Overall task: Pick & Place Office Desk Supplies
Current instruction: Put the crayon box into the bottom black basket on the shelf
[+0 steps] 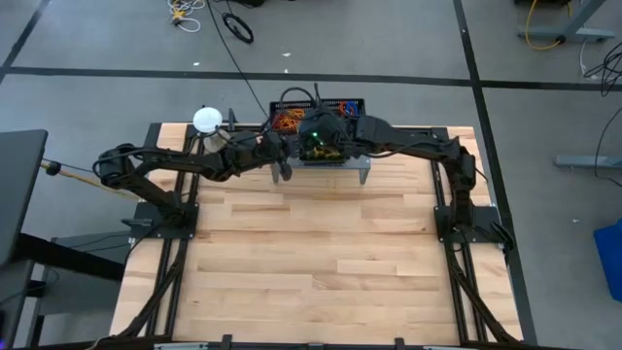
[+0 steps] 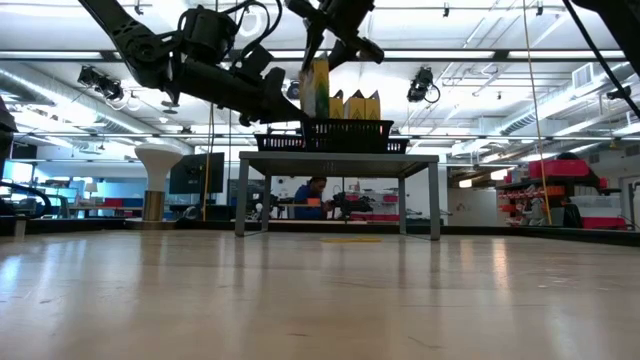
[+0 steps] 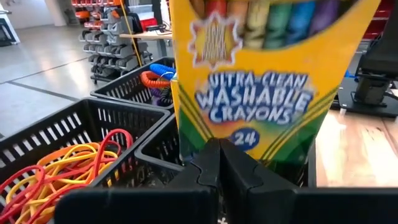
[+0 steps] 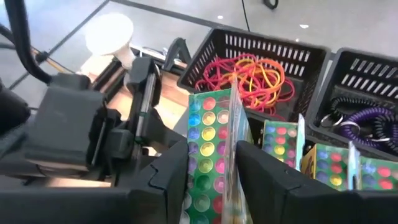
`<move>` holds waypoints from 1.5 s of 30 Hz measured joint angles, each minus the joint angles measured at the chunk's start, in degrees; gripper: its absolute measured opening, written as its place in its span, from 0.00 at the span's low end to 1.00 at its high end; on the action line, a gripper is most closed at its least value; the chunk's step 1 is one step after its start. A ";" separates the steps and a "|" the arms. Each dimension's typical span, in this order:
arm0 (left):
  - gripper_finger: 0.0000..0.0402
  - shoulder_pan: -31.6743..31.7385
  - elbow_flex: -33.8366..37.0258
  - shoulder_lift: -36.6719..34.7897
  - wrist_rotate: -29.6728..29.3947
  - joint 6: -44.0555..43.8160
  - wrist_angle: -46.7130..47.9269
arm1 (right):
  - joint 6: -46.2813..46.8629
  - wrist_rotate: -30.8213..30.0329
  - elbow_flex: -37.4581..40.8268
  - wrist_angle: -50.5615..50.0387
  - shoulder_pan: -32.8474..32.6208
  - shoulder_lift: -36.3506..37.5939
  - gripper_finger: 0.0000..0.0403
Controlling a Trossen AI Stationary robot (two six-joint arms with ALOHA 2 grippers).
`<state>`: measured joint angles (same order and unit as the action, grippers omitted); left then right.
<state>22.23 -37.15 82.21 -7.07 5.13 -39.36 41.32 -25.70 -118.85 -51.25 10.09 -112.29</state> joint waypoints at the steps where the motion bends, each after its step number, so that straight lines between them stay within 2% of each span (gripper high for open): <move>1: 0.02 0.02 0.00 0.00 -0.10 0.00 -0.07 | 0.00 -0.19 0.00 0.18 0.00 0.24 0.35; 4: 0.02 0.03 0.00 0.00 -0.18 -0.11 -0.14 | 0.00 -1.72 0.00 -0.08 -0.04 0.72 0.38; 13: 0.02 0.05 0.00 0.02 -0.20 -0.50 -0.47 | -0.02 -2.96 0.00 -0.32 -0.07 0.72 0.55; 19: 0.02 0.01 0.00 -0.02 -0.20 0.04 -0.19 | -2.32 -3.04 -0.02 -0.98 -0.24 1.97 0.56; 23: 0.02 -0.04 0.02 -2.71 -0.20 1.86 3.10 | -9.48 -1.39 -0.02 -4.16 -0.89 4.46 0.45; 29: 0.02 -0.52 -0.02 -9.07 1.60 4.98 12.20 | -23.31 1.09 0.43 -9.71 -5.31 3.95 0.11; 31: 0.02 -0.66 0.02 -11.37 3.10 5.69 15.14 | -26.79 1.41 0.41 -11.36 -6.19 3.36 0.03; 36: 0.02 -1.34 0.07 -14.20 4.30 6.05 17.80 | -33.94 1.04 4.37 -12.09 -8.11 2.54 0.06; 39: 0.02 -1.26 0.04 -15.70 4.21 6.01 18.74 | -36.90 -2.28 9.20 -9.59 -8.13 2.56 0.04; 42: 0.02 -1.54 2.50 -17.87 4.47 5.43 16.76 | -40.14 -6.07 13.10 -5.83 -7.81 2.38 0.01; 45: 0.01 -1.89 7.42 -19.94 4.80 4.07 11.24 | -42.53 -7.61 15.36 -0.27 -7.91 2.51 0.03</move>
<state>20.34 -29.73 62.27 -2.27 9.20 -28.12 -1.21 -33.32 -103.49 -51.52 2.17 -109.78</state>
